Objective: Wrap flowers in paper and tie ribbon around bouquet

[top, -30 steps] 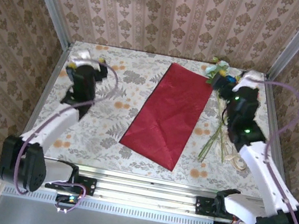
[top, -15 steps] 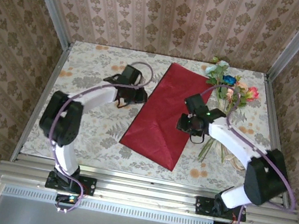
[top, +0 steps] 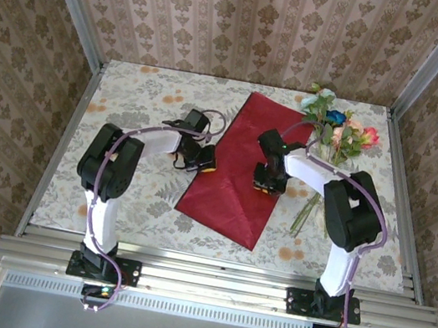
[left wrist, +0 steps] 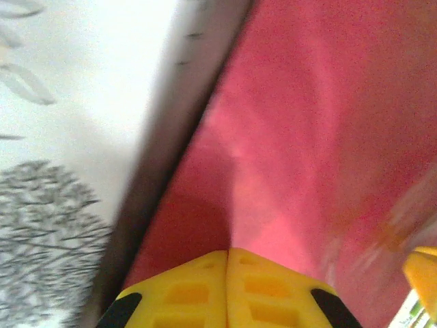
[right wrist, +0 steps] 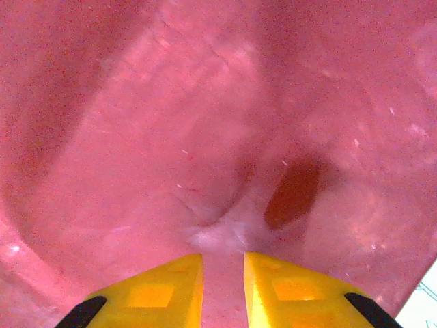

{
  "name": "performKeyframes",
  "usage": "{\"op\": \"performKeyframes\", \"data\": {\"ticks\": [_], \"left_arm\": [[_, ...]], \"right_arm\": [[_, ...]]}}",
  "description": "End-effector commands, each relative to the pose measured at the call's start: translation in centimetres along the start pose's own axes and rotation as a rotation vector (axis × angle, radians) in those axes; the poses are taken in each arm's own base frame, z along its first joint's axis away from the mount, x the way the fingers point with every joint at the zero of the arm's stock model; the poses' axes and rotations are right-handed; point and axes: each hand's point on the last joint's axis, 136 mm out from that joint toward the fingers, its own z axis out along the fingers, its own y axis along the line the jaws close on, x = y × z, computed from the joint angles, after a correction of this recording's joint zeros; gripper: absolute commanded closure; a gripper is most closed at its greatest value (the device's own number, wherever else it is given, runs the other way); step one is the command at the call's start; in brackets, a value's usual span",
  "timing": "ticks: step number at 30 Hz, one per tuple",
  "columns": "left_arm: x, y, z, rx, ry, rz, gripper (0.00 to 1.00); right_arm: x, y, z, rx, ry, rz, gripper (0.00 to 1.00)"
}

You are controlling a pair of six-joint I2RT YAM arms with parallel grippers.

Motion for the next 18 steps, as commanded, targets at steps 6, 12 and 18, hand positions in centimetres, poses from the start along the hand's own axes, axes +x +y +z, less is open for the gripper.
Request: {"op": "performKeyframes", "data": {"ticks": [6, 12, 18], "left_arm": [[-0.1, 1.8, -2.1, 0.070, -0.017, -0.107, 0.92], [-1.1, 1.4, -6.0, 0.087, -0.125, -0.117, 0.86], [1.9, 4.8, -9.5, 0.059, -0.078, -0.243, 0.88]], "right_arm": [[-2.0, 0.4, 3.3, 0.077, 0.110, -0.132, 0.74], [-4.0, 1.8, 1.0, 0.086, 0.023, -0.219, 0.65], [-1.7, 6.0, -3.3, 0.055, -0.086, -0.348, 0.42]]}}
